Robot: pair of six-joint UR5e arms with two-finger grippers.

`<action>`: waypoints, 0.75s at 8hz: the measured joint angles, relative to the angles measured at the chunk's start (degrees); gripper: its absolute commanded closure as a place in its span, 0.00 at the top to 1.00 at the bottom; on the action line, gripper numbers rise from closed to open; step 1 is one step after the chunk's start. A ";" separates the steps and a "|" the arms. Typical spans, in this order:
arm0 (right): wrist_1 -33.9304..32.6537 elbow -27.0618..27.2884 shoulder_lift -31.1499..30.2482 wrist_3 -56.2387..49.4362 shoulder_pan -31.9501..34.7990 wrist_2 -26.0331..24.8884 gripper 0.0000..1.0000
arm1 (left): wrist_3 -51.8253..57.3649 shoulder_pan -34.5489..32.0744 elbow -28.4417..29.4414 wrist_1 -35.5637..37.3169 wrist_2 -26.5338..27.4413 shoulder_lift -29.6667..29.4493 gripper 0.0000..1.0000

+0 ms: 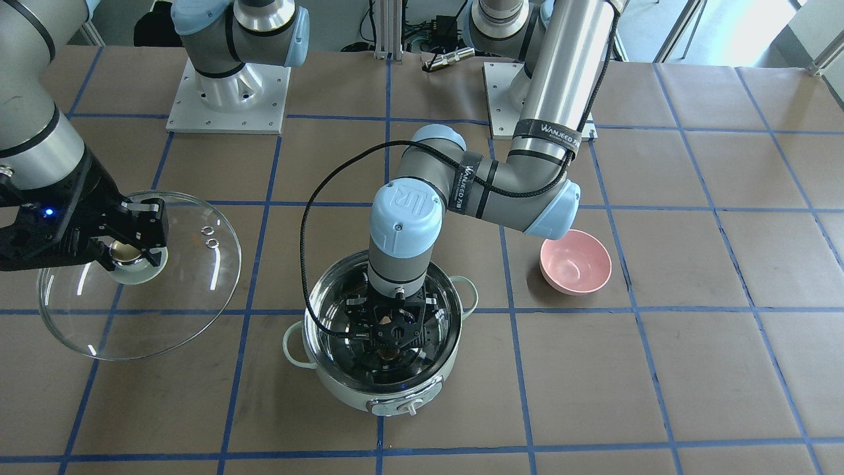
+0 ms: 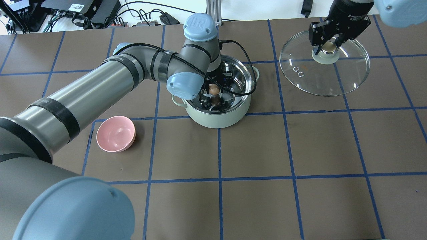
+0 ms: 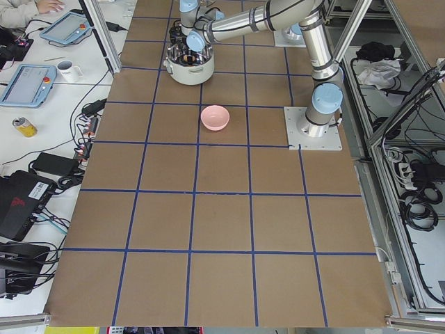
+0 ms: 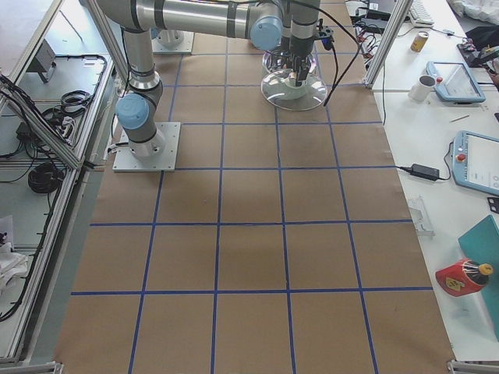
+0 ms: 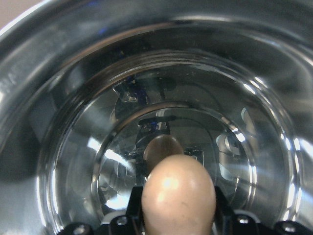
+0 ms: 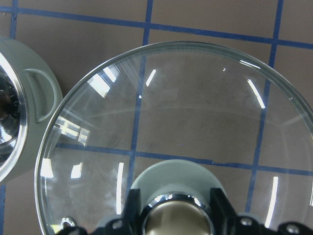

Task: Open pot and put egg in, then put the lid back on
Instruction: 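Lower the egg into the pot and open the left gripper, then withdraw the left gripper from the pot while the right gripper carries the lid back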

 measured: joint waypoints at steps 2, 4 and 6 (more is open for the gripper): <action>-0.39 0.20 0.03 -0.45 0.00 -0.03 0.00 | -0.25 -0.05 -0.05 -0.22 -0.04 0.53 0.81; -0.43 0.30 0.04 -0.42 0.00 0.01 0.00 | -0.35 -0.08 -0.08 -0.48 -0.05 2.52 1.00; -0.39 0.35 0.04 -0.35 0.00 0.14 0.00 | -0.42 -0.09 -0.04 -0.60 -0.49 4.96 1.00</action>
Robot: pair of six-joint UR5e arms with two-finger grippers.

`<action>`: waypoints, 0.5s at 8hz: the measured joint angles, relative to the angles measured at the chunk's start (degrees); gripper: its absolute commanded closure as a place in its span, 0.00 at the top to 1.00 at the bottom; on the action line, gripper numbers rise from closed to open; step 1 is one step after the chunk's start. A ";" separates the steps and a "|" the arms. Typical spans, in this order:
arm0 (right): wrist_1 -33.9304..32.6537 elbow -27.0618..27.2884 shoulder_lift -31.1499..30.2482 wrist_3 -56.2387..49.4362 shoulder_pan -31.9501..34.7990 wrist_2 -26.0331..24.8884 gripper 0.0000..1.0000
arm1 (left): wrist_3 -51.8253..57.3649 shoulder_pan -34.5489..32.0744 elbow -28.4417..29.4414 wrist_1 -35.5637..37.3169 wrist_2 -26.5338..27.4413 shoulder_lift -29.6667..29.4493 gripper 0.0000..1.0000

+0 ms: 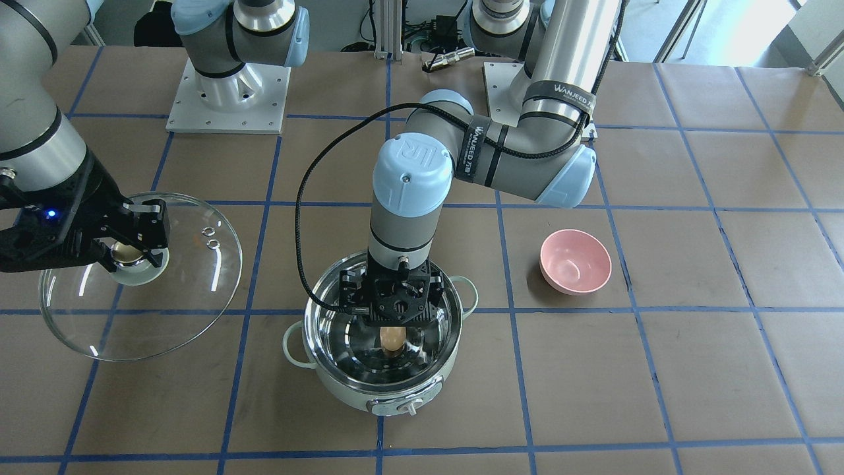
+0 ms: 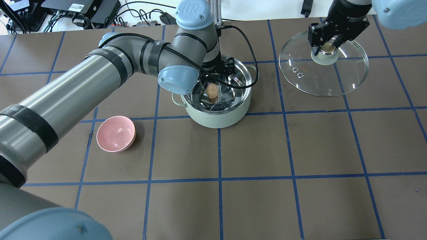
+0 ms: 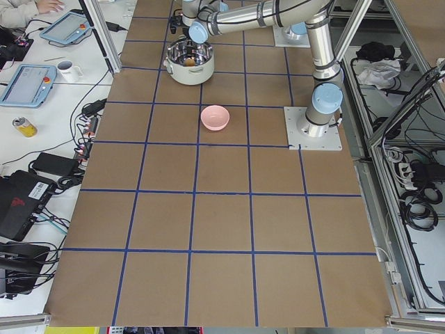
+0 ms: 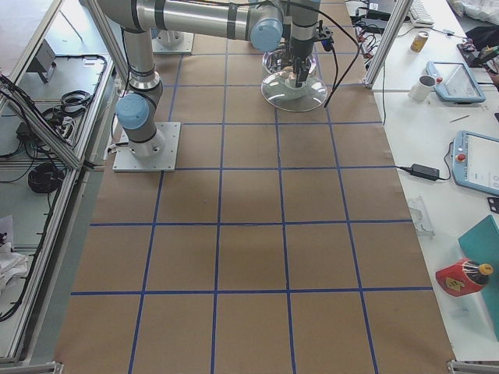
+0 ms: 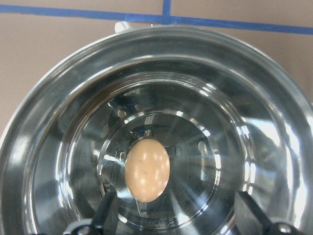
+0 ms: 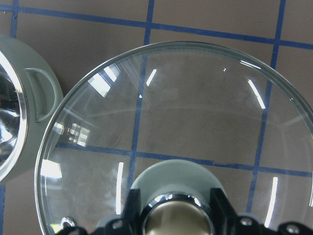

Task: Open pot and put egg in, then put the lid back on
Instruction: 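Withdraw the left gripper from the pot while the right gripper carries the lid back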

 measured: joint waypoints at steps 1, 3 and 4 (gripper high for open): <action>0.05 0.00 -0.08 0.13 0.00 0.02 0.00 | 0.08 0.05 0.11 -0.12 -0.24 1.81 1.00; 0.05 0.01 -0.21 0.38 0.13 0.08 0.00 | 0.48 1.02 0.29 -3.31 -0.23 7.01 1.00; -0.01 0.02 -0.24 0.54 0.32 0.48 0.00 | 0.65 2.70 0.22 -7.18 -0.19 9.81 1.00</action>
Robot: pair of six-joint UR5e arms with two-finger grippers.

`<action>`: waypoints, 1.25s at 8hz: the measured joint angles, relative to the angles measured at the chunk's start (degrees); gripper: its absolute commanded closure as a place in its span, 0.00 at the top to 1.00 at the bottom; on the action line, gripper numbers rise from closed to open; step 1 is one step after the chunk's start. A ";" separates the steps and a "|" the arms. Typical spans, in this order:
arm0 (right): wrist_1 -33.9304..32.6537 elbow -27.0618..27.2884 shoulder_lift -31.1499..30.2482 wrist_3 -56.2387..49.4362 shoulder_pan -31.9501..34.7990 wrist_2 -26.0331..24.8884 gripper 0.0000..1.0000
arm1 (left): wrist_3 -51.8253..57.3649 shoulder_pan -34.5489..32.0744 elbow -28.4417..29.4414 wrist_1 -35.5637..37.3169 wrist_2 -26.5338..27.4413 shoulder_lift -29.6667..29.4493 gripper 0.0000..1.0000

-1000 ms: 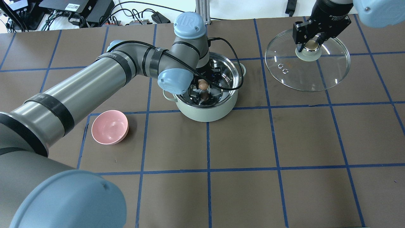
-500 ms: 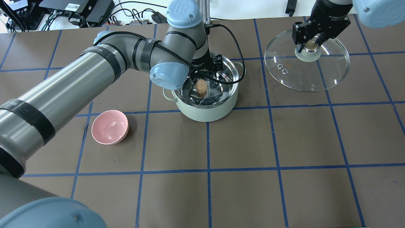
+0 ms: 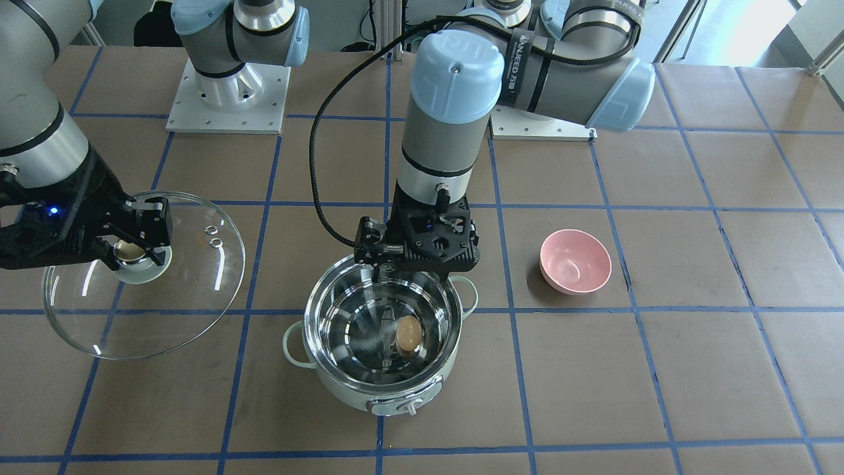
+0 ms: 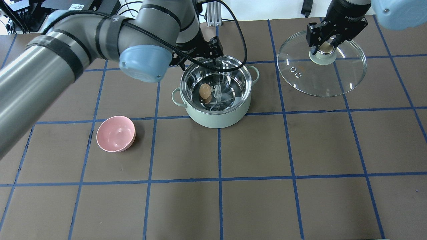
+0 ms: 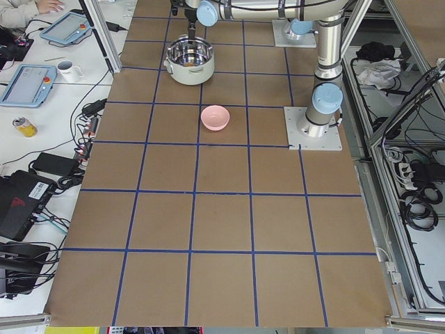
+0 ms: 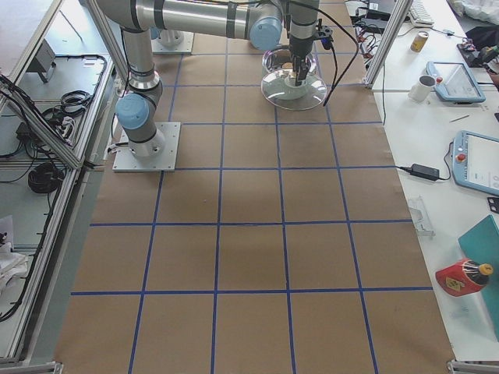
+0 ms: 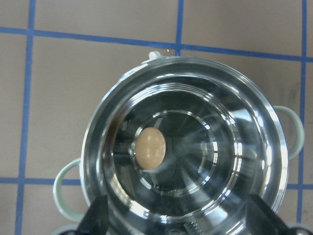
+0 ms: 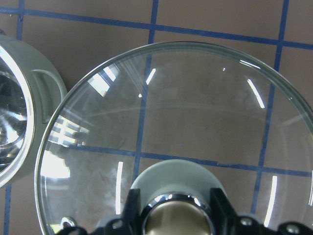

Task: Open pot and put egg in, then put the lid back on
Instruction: 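Withdraw the left gripper from the pot while the right gripper carries the lid back, then lower the glass lid onto the pot with the right gripper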

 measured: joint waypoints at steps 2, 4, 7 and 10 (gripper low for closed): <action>-0.41 0.08 -0.06 2.85 1.76 1.26 0.00 | 0.70 5.80 -0.23 -6.14 0.05 4.69 1.00; -1.82 0.00 0.15 9.04 6.01 2.09 0.00 | 2.97 13.08 -0.33 -10.54 0.69 7.54 1.00; -6.45 -0.81 3.87 17.62 14.44 3.88 0.00 | 5.65 20.28 -0.36 -18.07 7.84 12.10 1.00; -11.38 -2.24 9.14 24.66 20.71 4.67 0.00 | 3.05 18.63 -0.58 -24.22 7.51 17.91 1.00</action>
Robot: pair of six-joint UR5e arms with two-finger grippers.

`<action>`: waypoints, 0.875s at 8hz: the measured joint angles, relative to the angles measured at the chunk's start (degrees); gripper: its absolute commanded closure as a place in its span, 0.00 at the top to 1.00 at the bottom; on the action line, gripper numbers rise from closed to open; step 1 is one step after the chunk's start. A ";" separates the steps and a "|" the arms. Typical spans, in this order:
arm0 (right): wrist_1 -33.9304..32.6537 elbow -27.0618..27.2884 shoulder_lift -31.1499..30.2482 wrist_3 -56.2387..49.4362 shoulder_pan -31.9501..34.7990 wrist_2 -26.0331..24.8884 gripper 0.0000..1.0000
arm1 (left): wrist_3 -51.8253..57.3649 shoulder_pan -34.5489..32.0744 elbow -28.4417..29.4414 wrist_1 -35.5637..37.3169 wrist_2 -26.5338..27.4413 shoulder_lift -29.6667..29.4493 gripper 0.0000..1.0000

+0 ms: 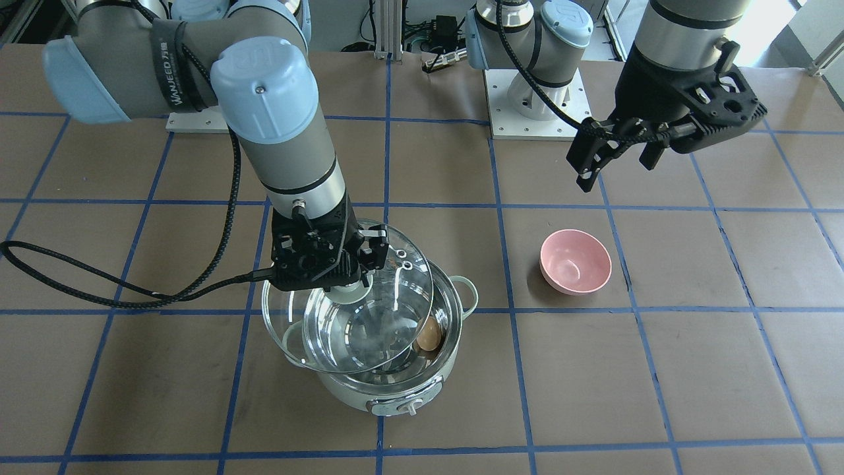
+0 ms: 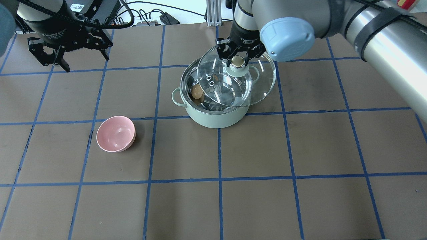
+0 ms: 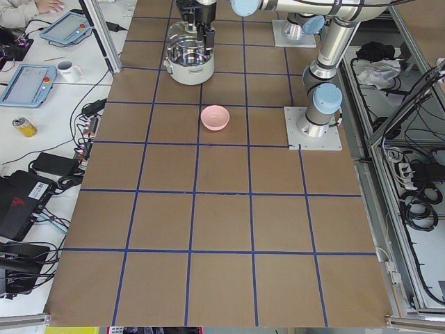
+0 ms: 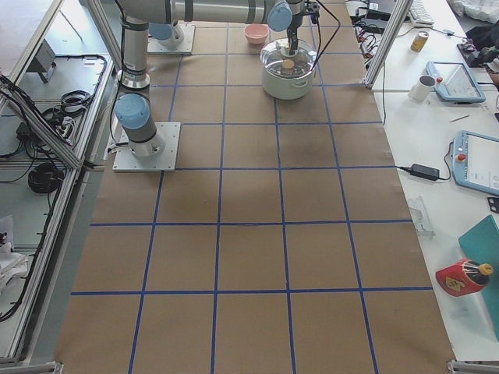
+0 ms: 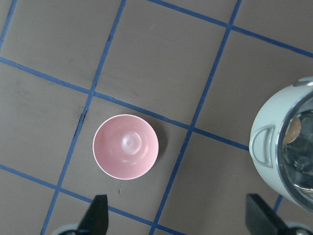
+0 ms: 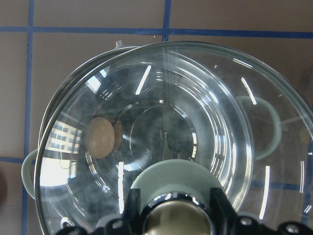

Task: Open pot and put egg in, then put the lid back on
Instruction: 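Lower the glass lid onto the pot with the right gripper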

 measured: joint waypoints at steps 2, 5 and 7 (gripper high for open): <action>-0.57 -0.69 1.60 2.54 2.13 0.15 0.00 | -2.10 -4.93 -0.09 -0.95 -0.15 1.38 1.00; -1.38 -1.19 3.40 3.68 3.52 0.17 0.00 | -1.84 -6.56 -0.13 -1.21 -0.11 1.87 1.00; -2.06 -1.26 4.38 3.63 3.89 0.17 0.00 | -0.60 -6.60 -0.13 -1.22 -0.11 1.99 1.00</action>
